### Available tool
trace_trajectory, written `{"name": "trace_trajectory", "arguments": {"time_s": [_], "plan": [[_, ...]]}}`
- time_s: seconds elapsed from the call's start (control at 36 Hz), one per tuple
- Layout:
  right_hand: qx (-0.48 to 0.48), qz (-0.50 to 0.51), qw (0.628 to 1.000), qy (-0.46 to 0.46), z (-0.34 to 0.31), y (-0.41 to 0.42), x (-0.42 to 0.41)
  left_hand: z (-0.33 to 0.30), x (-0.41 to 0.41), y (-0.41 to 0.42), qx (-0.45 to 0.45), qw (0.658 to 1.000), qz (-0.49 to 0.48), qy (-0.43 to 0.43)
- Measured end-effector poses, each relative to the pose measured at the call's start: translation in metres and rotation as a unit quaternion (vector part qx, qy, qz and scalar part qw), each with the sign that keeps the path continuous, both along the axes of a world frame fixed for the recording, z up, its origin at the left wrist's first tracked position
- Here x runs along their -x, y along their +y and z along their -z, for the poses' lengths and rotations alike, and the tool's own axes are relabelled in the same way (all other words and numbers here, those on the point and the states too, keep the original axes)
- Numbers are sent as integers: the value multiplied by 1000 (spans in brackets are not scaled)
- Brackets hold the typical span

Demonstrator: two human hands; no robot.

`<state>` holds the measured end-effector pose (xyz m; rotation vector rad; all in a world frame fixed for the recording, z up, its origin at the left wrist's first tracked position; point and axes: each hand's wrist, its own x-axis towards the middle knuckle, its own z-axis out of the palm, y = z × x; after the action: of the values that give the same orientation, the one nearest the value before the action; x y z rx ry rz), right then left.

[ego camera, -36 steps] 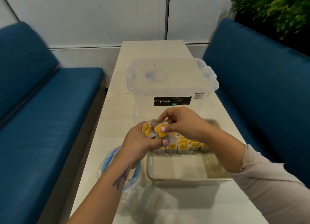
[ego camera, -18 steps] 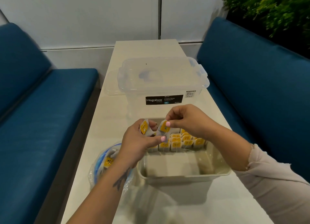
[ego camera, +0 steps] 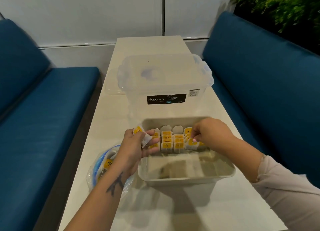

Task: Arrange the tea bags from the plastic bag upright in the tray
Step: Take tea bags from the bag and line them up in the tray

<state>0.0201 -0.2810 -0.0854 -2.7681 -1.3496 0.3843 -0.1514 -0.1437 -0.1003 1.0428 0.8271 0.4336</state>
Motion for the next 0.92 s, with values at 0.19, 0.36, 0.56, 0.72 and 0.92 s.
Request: {"name": "trace_trajectory", "arguments": {"time_s": [0.19,0.36,0.56,0.72,0.92], "plan": [[16,-22,997,-69,27,-3,-2,-3,3,0,6,1000,2,-10],[10,-22,994,-108,43,-1,-5,-3,5,-2,-1,1000,14,-3],[-17,-9,992,-121,51,1,-4,-4,6,-3,-3,1000,28,2],[-16,-5,993,-117,56,1,-3,-4,5,-4,-2,999,37,8],[-41,4,994,-97,52,-2,-4,-4,5,-4,7,998,55,7]]}}
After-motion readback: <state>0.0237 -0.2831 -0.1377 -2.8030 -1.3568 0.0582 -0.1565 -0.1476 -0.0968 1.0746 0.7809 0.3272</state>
